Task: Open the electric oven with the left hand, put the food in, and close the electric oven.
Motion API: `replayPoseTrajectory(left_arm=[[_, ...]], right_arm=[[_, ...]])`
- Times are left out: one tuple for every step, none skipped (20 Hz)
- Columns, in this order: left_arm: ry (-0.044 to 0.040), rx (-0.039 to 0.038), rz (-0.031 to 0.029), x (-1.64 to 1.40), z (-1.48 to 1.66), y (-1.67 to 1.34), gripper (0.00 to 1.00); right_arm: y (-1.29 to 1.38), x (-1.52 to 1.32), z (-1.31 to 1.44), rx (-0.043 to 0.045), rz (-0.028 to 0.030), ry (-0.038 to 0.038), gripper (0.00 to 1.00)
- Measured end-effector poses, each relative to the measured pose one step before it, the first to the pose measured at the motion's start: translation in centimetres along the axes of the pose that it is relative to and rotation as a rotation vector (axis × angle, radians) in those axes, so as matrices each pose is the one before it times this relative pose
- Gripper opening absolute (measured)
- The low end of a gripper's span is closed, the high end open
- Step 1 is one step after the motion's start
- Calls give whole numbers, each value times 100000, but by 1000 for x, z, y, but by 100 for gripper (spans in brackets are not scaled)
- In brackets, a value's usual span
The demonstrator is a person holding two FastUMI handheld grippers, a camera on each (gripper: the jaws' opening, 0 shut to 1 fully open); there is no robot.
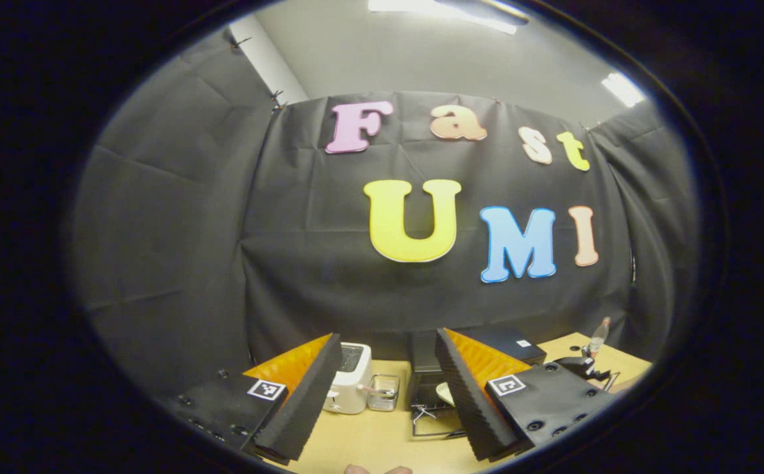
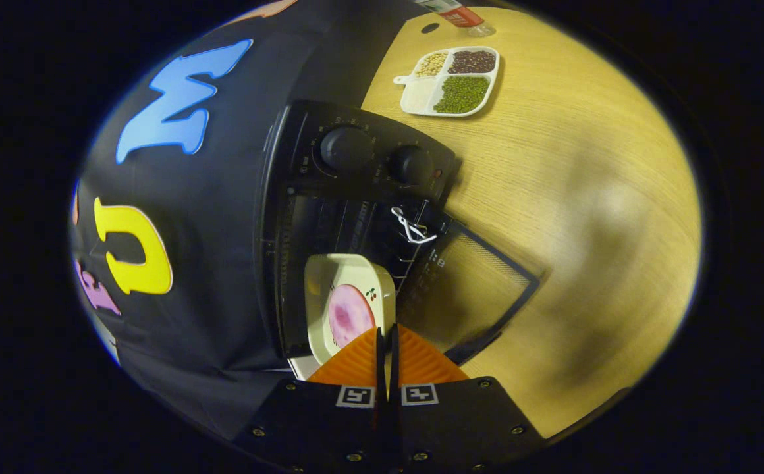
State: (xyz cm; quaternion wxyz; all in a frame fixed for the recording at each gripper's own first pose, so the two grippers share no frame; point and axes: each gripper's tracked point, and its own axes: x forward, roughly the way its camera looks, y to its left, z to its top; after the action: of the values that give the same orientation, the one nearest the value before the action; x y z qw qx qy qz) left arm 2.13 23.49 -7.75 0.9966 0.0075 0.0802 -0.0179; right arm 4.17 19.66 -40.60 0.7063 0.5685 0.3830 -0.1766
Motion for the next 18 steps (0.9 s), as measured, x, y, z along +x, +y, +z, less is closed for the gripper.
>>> replayPoseTrajectory(left_arm=[[347, -686, 760, -161, 38, 492, 100], [54, 40, 314, -52, 10, 503, 96], [212, 210, 127, -157, -92, 380, 96], [313, 574, 757, -299, 28, 624, 96], [56, 618, 1271, -182, -3, 779, 96], [175, 421, 1285, -316, -26, 674, 100], [550, 250, 1229, -258, -179, 614, 98], [897, 359, 1416, -175, -289, 625, 96], [1341, 416, 1340, -189, -587, 576, 96], [1241, 281, 1346, -117, -401, 502, 96], [1331, 51, 795, -172, -219, 411, 96], [1219, 144, 638, -87, -172, 194, 96], [129, 574, 789, -165, 35, 286, 100], [-618, 862, 982, -250, 292, 266, 100], [-573, 662, 753, -33, 343, 132, 100], [-44, 266, 453, -62, 170, 77, 96], [540, 28, 78, -67, -269, -211, 96], [431, -95, -97, 104, -132, -189, 96]], right_arm=[[225, 1023, 346, 4093, -202, -4255, 0], [305, 1030, 410, 3480, 490, -4614, 1], [274, 811, 403, 4026, 629, -4820, 1], [490, 948, 326, 3344, 701, -3989, 1], [523, 977, -1, 2160, 857, -2529, 1], [340, 758, -166, 1012, 368, -1407, 1], [338, 847, -162, 434, 79, -1206, 1], [456, 798, -228, 402, 611, -1338, 1], [491, 824, -262, 338, 986, -1802, 1], [445, 584, -165, 2792, 1227, -1874, 1], [330, 599, -221, 2493, 553, -1707, 1], [48, 657, -311, 2715, -451, -1116, 1], [-174, 485, -581, 1769, -724, -642, 2], [-44, 428, -348, -57, -701, -215, 3], [27, 204, -335, -1100, -196, -121, 4], [165, 223, -278, -1578, 616, -51, 4], [116, -221, -113, -1003, 118, 566, 5], [7, -48, -271, -808, -111, 1151, 5]])
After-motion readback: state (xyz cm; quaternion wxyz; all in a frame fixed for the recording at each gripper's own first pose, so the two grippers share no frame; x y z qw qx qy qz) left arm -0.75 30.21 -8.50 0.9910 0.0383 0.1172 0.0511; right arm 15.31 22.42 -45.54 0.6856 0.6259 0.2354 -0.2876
